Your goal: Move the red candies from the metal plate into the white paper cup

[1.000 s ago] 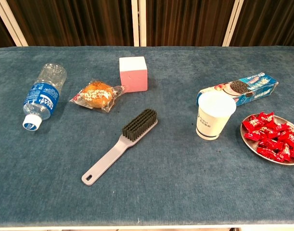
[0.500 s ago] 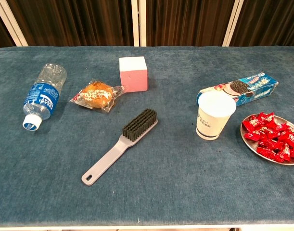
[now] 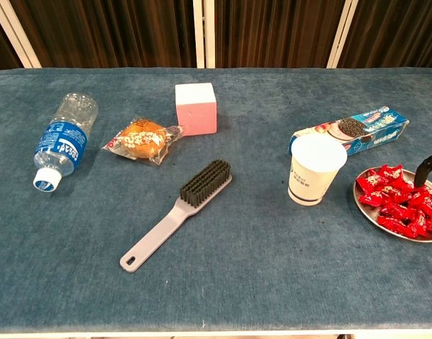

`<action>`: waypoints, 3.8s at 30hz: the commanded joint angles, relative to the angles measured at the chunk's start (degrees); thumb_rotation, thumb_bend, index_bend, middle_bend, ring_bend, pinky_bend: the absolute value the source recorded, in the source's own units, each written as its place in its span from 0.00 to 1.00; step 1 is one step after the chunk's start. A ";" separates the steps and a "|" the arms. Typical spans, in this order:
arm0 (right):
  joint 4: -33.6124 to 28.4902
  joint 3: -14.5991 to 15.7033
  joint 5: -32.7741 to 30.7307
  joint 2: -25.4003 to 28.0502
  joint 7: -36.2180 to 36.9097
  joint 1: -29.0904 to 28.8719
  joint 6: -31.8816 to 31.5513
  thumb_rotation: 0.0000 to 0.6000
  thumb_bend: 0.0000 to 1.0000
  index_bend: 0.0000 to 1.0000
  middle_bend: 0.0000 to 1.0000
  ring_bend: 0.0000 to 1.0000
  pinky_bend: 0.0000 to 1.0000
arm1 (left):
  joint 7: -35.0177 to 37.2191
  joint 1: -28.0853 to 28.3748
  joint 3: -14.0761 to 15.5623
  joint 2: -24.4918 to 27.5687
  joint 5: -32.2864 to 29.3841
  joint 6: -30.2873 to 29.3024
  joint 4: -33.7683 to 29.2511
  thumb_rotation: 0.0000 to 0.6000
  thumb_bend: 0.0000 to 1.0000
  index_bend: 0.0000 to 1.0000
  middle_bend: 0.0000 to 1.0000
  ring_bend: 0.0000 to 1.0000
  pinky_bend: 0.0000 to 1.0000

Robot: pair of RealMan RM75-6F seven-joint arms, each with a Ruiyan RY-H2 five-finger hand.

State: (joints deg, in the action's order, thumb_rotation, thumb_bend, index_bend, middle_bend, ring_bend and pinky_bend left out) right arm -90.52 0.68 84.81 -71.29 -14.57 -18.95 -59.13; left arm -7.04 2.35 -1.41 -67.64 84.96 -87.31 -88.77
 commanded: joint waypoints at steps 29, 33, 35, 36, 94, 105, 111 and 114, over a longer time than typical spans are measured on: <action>-3.48 -4.00 2.22 2.45 6.34 -4.62 -3.32 1.00 0.59 0.64 0.80 0.96 1.00 | 0.67 -0.39 -0.33 -0.29 -0.10 -0.21 0.79 1.00 0.00 0.10 0.06 0.00 0.00; -6.14 -6.78 1.43 2.54 7.17 -8.99 0.57 1.00 0.59 0.63 0.80 0.96 1.00 | 0.74 -0.43 -0.21 -0.59 0.02 -0.15 1.12 1.00 0.00 0.10 0.06 0.00 0.00; -6.76 -7.94 0.61 1.75 7.23 -11.28 2.92 1.00 0.59 0.63 0.80 0.96 1.00 | 0.43 -0.43 -0.22 -0.57 0.07 -0.22 1.12 1.00 0.00 0.10 0.06 0.00 0.00; -6.91 -8.32 0.20 1.30 7.27 -12.16 3.88 1.00 0.59 0.62 0.80 0.96 1.00 | 0.36 -0.44 -0.24 -0.54 0.06 -0.25 1.05 1.00 0.00 0.10 0.06 0.00 0.00; 7.28 -1.13 -7.95 -4.36 2.72 -10.80 7.57 1.00 0.41 0.48 0.80 0.95 1.00 | 0.86 -0.08 -1.18 -1.27 -0.37 -0.42 2.20 1.00 0.00 0.10 0.06 0.00 0.00; 8.44 -1.08 -8.01 -5.17 3.14 -11.09 7.94 1.00 0.50 0.57 0.80 0.95 1.00 | 0.94 -0.05 -1.23 -1.49 -0.70 -0.17 2.39 1.00 0.00 0.10 0.06 0.00 0.00; 8.84 -1.00 -7.28 -5.43 4.02 -10.65 6.79 1.00 0.55 0.64 0.80 0.95 1.00 | 1.01 -0.03 -1.28 -1.56 -0.66 -0.21 2.49 1.00 0.00 0.10 0.06 0.00 0.00; 8.65 -0.91 -6.75 -5.24 4.48 -10.36 6.05 1.00 0.55 0.65 0.80 0.95 1.00 | 1.04 -0.04 -1.30 -1.59 -0.61 -0.31 2.54 1.00 0.00 0.10 0.06 0.00 0.00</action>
State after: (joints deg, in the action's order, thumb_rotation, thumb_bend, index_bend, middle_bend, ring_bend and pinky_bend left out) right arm -81.78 -0.26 77.89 -76.62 -10.25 -29.42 -52.86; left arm -6.00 2.32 -2.70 -69.23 84.34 -87.61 -86.24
